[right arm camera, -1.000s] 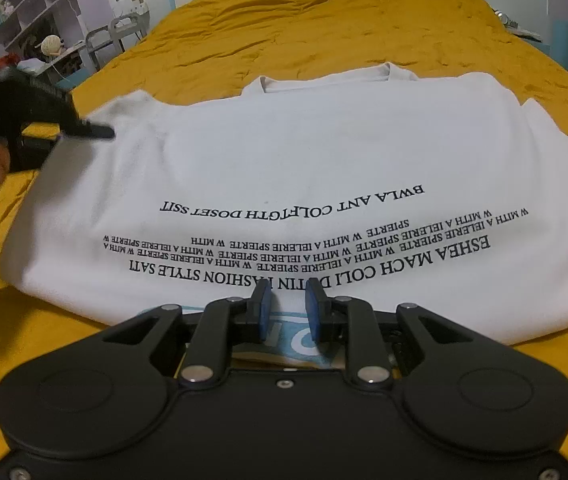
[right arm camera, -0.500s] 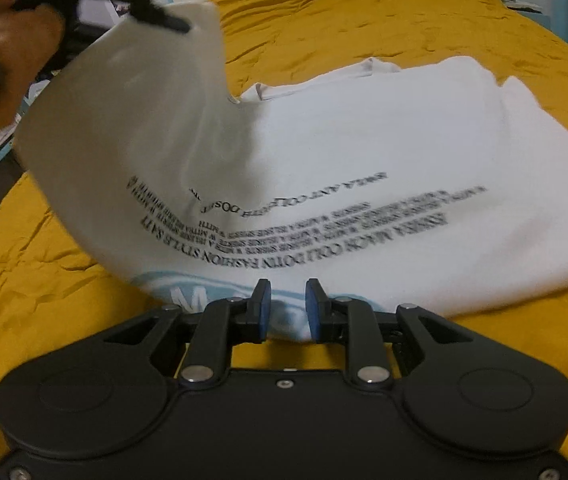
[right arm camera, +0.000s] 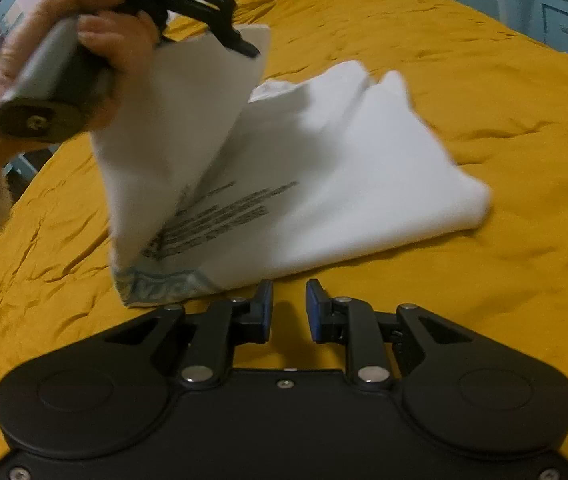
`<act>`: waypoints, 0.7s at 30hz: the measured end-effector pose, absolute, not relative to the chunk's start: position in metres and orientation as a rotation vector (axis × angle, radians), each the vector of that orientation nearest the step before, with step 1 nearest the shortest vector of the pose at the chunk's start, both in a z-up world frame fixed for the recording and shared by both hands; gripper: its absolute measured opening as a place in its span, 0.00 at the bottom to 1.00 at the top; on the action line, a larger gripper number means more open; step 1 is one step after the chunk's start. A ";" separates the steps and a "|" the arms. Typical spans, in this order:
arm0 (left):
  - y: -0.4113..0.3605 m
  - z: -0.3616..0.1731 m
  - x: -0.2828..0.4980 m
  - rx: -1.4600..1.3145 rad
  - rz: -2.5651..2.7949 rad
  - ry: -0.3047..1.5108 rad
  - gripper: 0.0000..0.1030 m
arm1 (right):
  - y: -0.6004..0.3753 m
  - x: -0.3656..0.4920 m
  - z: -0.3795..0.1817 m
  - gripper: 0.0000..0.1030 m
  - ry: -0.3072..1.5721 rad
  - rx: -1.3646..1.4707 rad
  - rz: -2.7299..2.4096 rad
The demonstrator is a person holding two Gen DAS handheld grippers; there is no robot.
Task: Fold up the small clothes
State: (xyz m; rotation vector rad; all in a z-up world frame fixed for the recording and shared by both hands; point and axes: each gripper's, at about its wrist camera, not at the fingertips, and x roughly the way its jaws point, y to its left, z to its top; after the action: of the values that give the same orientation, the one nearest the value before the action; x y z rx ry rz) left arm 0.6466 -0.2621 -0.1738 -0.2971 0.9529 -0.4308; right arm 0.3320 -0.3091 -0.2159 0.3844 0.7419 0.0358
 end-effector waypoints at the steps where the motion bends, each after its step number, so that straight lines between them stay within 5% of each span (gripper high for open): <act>1: -0.272 -0.177 0.648 -0.289 -0.433 0.961 0.05 | -0.313 0.330 -0.214 0.20 0.739 0.389 0.033; 11: -0.323 -0.206 0.649 -0.249 -0.453 1.034 0.07 | -0.341 0.314 -0.216 0.20 0.720 0.425 -0.010; 16: -0.313 -0.198 0.657 -0.265 -0.550 1.050 0.25 | -0.345 0.314 -0.209 0.20 0.699 0.426 -0.024; 18: -0.297 -0.180 0.655 -0.285 -0.623 1.021 0.47 | -0.344 0.313 -0.200 0.20 0.669 0.429 -0.013; 21: -0.270 -0.148 0.645 -0.250 -0.675 0.937 0.47 | -0.339 0.322 -0.186 0.22 0.634 0.444 0.014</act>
State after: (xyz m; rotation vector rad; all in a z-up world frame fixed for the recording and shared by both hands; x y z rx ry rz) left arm 0.6453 -0.2696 -0.1483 -0.2500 0.9365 -0.6747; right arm 0.3215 -0.3387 -0.1864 0.4445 0.6343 0.0143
